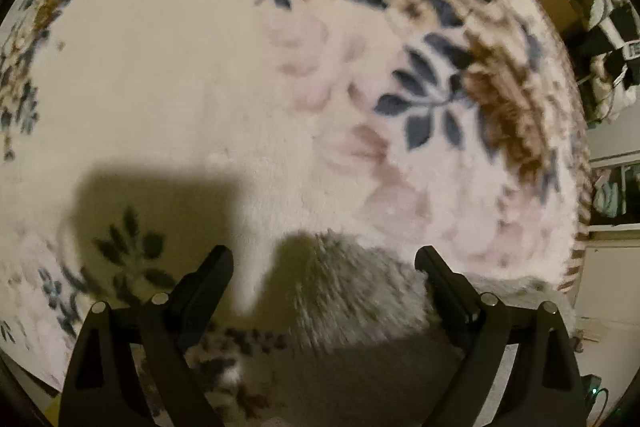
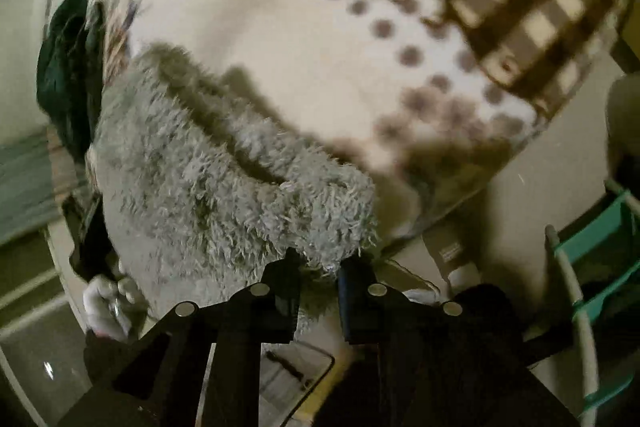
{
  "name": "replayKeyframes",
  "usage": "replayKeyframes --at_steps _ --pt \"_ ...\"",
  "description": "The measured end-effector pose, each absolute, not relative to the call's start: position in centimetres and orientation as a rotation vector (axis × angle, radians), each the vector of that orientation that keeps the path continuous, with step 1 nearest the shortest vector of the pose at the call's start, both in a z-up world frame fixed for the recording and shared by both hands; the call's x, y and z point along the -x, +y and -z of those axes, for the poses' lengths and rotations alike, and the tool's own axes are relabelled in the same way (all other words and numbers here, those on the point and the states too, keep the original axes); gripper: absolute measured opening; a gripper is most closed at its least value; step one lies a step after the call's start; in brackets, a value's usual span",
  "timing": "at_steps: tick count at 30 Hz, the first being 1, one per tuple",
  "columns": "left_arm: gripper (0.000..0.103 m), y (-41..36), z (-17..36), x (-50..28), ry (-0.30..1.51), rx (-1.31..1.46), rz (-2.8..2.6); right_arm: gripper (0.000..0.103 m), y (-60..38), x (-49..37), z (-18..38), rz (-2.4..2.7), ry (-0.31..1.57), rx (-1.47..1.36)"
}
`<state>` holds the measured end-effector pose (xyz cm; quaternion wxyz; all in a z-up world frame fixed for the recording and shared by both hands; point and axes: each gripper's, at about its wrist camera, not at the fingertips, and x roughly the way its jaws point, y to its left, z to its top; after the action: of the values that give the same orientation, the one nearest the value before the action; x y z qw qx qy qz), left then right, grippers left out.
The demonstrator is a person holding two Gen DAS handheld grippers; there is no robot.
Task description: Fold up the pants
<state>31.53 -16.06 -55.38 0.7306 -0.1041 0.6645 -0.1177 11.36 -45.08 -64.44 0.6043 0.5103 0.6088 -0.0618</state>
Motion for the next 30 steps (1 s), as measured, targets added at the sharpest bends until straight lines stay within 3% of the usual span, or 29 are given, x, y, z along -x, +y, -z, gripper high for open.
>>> replayKeyframes --at_steps 1,2,3,4,5,11,18,22,23,24,25,26,29,30 --pt "0.093 -15.6 54.3 -31.0 1.437 0.258 0.271 0.030 -44.8 -11.9 63.6 0.109 1.416 -1.141" --pt "0.093 -15.2 53.3 -30.6 1.418 0.280 0.279 0.054 -44.6 -12.7 62.8 0.088 1.423 -1.105" --pt "0.094 -14.6 52.0 -29.6 1.387 0.316 0.301 0.068 -44.3 -13.0 61.7 0.072 1.413 -1.048" --pt "0.094 -14.2 51.1 -28.8 1.364 0.334 0.316 0.092 -44.3 -13.2 60.9 0.065 1.392 -1.013" --pt "0.094 -13.7 50.1 -27.6 1.338 0.353 0.329 0.101 -44.4 -13.5 60.2 0.050 1.362 -0.985" --pt "0.099 -12.7 51.1 -23.2 1.369 0.446 0.393 0.102 -45.4 -18.0 60.5 -0.066 1.261 -0.865" --pt "0.099 -13.4 57.9 -22.0 1.476 0.535 0.450 0.103 -44.3 -22.7 67.3 -0.353 1.365 -0.958" --pt "0.099 -13.0 58.0 -22.4 1.455 0.591 0.472 0.103 -44.2 -23.5 68.1 -0.425 1.382 -0.978" --pt "0.097 -13.1 57.7 -22.3 1.448 0.588 0.480 0.103 -44.4 -23.5 68.1 -0.436 1.380 -0.997" --pt "0.087 -13.3 57.3 -22.4 1.437 0.567 0.488 0.103 -44.5 -23.3 68.1 -0.452 1.372 -1.024" --pt "0.074 -13.5 57.0 -22.3 1.429 0.568 0.506 0.100 -44.4 -23.1 68.0 -0.480 1.353 -1.053" --pt "0.051 -13.8 56.9 -22.3 1.425 0.577 0.521 0.086 -44.1 -23.1 67.9 -0.499 1.342 -1.058" --pt "0.039 -14.5 55.9 -22.8 1.417 0.564 0.525 0.062 -43.0 -23.1 67.5 -0.482 1.345 -1.017" --pt "0.037 -14.6 55.4 -22.8 1.414 0.565 0.526 0.058 -43.0 -23.1 67.3 -0.470 1.335 -1.029"
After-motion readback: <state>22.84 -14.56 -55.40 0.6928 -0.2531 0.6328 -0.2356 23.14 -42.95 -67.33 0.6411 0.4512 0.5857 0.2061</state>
